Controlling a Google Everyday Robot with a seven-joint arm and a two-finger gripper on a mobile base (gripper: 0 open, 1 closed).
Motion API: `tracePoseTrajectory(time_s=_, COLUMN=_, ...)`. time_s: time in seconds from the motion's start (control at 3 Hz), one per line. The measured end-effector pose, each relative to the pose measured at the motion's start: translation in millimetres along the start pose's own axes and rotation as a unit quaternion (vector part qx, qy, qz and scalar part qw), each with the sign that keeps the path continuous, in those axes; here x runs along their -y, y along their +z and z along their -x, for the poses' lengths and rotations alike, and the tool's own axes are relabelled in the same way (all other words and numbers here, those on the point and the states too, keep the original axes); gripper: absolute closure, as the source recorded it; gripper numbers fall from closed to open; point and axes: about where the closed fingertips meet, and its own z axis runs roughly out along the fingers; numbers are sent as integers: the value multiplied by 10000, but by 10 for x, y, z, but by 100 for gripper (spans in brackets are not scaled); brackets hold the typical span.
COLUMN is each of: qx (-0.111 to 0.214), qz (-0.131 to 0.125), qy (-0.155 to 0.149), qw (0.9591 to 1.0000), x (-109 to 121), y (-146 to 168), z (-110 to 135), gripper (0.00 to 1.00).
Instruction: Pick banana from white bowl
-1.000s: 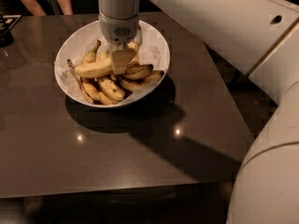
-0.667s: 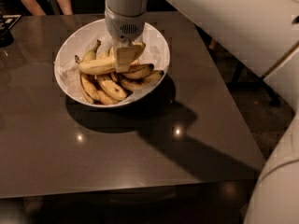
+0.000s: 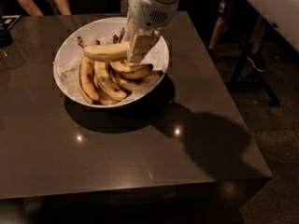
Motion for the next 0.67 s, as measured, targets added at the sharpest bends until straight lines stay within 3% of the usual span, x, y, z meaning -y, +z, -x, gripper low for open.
tracePoseTrajectory(time_s=0.33, qx=327, qz=-331, qy=-5, qw=9989, x=-148, y=-326, z=-10, gripper=100)
tracePoseTrajectory(time_s=0.67, qx=424, qz=-547, qy=-27, qw=9976, x=-287, y=-568, z=7, gripper=100)
